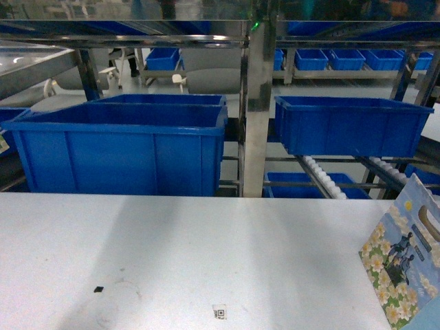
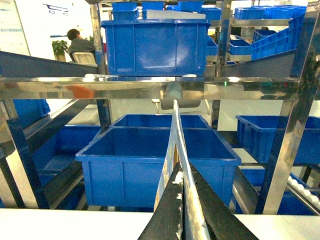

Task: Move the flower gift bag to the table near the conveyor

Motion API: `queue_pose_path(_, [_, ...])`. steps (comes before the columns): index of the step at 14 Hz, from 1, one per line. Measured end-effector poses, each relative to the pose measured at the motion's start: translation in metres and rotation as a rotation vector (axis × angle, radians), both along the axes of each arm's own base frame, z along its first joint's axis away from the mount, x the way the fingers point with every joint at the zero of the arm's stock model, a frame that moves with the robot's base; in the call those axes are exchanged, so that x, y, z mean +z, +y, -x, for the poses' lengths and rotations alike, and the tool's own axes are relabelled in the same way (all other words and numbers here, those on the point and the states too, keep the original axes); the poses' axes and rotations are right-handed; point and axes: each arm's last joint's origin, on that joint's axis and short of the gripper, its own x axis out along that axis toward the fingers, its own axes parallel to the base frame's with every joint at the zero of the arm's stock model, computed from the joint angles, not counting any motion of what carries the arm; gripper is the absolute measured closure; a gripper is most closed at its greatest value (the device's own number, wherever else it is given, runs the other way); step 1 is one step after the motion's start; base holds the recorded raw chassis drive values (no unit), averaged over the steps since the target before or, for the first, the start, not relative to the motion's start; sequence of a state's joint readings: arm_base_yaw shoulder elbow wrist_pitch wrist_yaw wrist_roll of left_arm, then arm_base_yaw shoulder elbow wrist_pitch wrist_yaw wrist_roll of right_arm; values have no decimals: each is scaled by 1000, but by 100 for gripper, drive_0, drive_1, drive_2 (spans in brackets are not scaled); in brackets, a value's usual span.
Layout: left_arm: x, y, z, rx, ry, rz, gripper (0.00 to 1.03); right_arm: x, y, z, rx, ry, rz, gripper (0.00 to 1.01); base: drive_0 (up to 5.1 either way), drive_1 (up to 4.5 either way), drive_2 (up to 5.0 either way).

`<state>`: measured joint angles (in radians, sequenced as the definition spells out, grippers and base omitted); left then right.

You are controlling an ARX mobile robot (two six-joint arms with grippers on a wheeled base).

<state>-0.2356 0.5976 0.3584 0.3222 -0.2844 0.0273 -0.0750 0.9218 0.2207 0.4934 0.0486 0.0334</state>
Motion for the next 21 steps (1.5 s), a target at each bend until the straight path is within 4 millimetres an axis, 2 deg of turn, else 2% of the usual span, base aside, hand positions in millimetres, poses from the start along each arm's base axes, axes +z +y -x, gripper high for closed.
queue_pose_path(3, [0,0,0,0,0,0,101,-5,1,48,-2,18,-19,3,0,0,0])
queue_pose_path(6, [0,0,0,0,0,0,101,-3,3,80,-10,-1,-28,3,0,0,0])
queue_pose_path(10, [1,-4,0,6,-19,14,101,-2,3,81,-7,-9,-24,3,0,0,0])
queue_pose_path(14, [-19,-66,-17,6,-1,64,101,-2,3,81,-7,-9,-24,3,0,0,0])
queue_pose_path(16, [-38,-92,-39,40,40,81,101,-2,3,81,-7,-9,-24,3,0,0,0])
queue_pose_path(18, [-57,-110,-64,78,72,115,101,-2,3,81,-7,-9,-24,3,0,0,0])
queue_pose_path(21, [-84,-113,-102,170,89,134,101,-2,3,81,-7,-9,-24,3,0,0,0])
